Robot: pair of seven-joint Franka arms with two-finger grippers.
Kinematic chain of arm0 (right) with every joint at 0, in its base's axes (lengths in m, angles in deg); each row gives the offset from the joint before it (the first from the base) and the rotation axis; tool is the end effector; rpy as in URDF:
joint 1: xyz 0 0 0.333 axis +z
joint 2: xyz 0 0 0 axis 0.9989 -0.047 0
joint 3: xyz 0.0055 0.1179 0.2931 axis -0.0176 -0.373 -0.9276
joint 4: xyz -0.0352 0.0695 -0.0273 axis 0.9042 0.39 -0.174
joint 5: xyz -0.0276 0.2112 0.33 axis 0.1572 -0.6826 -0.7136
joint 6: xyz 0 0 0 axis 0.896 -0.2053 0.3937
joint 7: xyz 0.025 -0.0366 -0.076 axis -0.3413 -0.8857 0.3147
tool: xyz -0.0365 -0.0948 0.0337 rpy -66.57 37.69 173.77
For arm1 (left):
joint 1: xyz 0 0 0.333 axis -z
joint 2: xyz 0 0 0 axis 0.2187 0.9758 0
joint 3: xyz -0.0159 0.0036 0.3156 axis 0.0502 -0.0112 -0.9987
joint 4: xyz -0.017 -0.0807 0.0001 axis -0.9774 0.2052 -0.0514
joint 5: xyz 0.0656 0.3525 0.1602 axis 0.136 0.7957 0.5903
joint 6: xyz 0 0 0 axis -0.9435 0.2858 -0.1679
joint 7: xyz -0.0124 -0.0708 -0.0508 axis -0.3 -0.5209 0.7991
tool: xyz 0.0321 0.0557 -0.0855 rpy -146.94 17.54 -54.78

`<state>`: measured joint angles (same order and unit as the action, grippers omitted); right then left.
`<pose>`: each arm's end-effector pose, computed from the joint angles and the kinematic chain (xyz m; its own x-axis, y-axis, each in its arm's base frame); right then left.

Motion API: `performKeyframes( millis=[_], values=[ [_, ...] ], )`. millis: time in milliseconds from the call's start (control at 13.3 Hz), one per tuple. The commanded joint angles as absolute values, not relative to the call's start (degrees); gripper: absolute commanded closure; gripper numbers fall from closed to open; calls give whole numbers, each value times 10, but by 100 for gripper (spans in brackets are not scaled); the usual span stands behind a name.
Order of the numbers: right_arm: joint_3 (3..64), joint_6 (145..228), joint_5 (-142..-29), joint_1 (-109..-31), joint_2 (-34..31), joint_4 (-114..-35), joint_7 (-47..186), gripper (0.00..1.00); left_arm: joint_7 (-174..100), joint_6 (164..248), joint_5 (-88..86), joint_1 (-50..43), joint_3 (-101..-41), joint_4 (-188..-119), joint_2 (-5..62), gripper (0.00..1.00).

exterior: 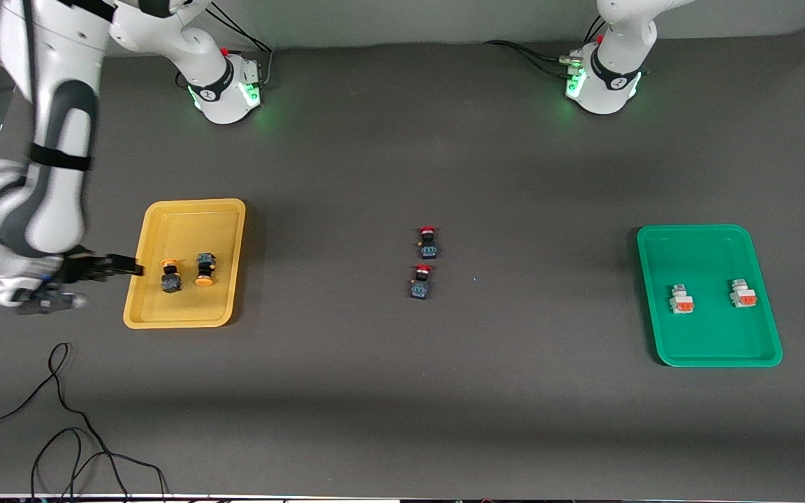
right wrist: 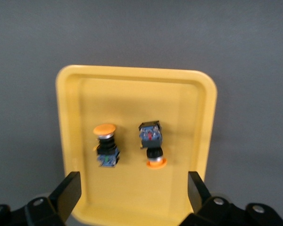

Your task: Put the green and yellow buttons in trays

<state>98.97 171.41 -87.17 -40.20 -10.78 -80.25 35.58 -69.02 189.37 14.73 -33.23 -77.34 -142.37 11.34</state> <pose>0.5858 -0.1228 0.3820 0.9929 0.0548 -0.1052 0.0339 -0.9811 -0.1905 0.6023 0.1108 0.5688 0.9538 -0.2997 0.0196 -0.2965 -0.9500 -0.0982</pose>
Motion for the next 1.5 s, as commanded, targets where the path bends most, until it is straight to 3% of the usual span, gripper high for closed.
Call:
performKeyframes(
  millis=[0,300,525,675,1050,1425],
  values=[
    [1050,1602,-863,-399,-105,-711,367,0,-684,1871,135,-331,-744,-1438,81,0],
    [1074,1460,-823,-399,-104,-542,473,0,-679,1864,107,-321,-709,-1422,72,0],
    [1068,1414,-824,-392,-104,-473,605,0,-651,1860,107,-194,-815,-1414,72,0],
    [1072,1411,-824,-350,-105,-474,646,0,-651,1864,106,-148,-860,-1408,72,0],
    [1059,1420,-824,-343,-109,-472,642,0,-611,1861,106,-43,-954,-1407,73,0],
    [1062,1420,-823,-342,-109,-475,642,0,-502,1861,106,-21,-973,-1408,75,0]
  ],
)
